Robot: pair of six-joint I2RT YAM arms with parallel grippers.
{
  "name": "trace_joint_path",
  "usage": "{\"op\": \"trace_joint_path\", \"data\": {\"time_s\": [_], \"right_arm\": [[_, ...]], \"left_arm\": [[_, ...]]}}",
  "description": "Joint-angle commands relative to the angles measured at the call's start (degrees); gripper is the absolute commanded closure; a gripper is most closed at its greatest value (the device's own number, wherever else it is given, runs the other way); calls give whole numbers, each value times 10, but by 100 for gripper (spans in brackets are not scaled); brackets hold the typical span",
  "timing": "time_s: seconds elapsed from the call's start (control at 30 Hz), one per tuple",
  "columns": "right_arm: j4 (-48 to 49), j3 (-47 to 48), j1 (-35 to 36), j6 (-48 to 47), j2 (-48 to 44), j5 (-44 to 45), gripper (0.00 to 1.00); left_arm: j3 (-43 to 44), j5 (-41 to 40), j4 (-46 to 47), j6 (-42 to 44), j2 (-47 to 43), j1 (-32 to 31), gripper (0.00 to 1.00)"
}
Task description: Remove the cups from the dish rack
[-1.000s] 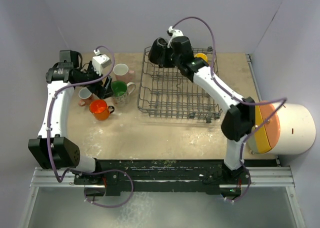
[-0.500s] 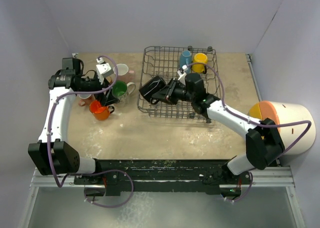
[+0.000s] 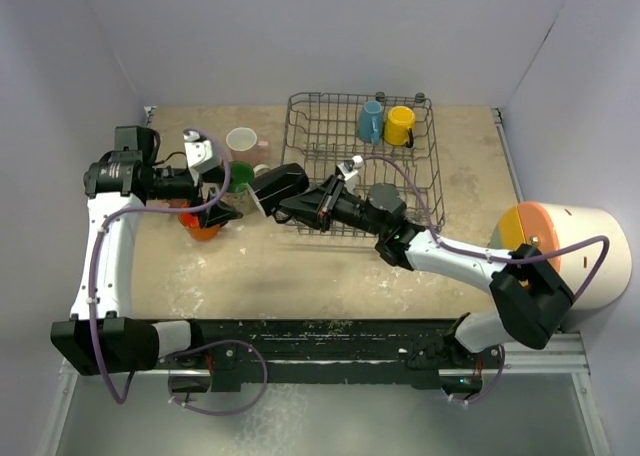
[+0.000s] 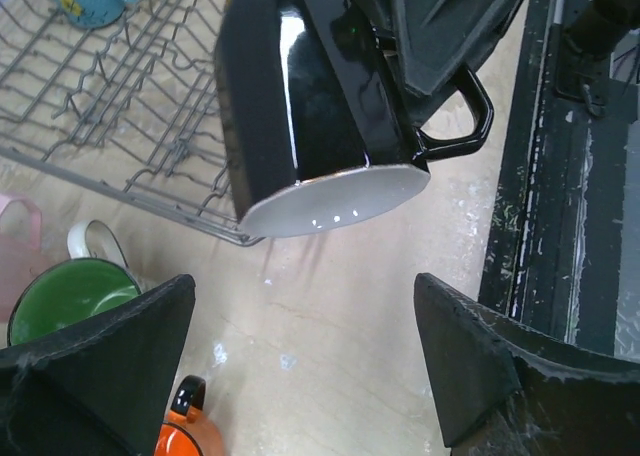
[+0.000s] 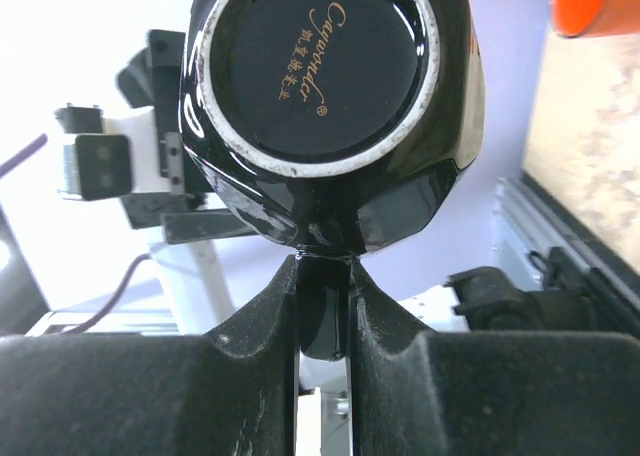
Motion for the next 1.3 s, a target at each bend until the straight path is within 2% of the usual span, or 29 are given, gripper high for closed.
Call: {"op": "trace_joint_path", "data": {"time_s": [0.0, 0.27, 0.43, 0.57, 0.7, 0.77, 0.83, 1.03, 1.07, 1.1, 1.13, 1.17, 1.27], "right_arm": [[188, 13, 28, 67, -28, 57, 100], [218, 32, 75, 79, -14, 88, 100], [243, 46, 96, 85, -12, 105, 100], [241, 73, 117, 83, -10, 116, 100], [243, 89, 137, 83, -3, 133, 100], [254, 89, 142, 89, 6, 138, 100], [268, 85, 146, 97, 14, 143, 100], [296, 77, 147, 110, 34, 147, 100], [293, 73, 147, 109, 37, 145, 97], [284, 68, 147, 111, 39, 136, 89], [290, 58, 146, 119, 38, 136, 78], [293, 44, 141, 122, 32, 142, 63], [266, -8, 123, 112, 4, 153, 39]], "left_arm": [[19, 68, -2, 11, -36, 1, 10], [35, 119, 77, -103, -61, 1, 20], [29, 125, 102, -130, -69, 1, 39], [25, 132, 104, -136, -70, 1, 45], [25, 152, 116, -159, -69, 1, 65], [26, 160, 120, -168, -68, 1, 85], [23, 157, 132, -182, -69, 1, 99], [2, 151, 137, -179, -74, 1, 100], [-2, 147, 137, -178, -74, 1, 100], [-4, 140, 136, -177, -74, 1, 100], [-6, 129, 131, -170, -73, 1, 100], [-9, 111, 121, -148, -71, 1, 100], [-27, 17, 125, -137, -65, 1, 100]]}}
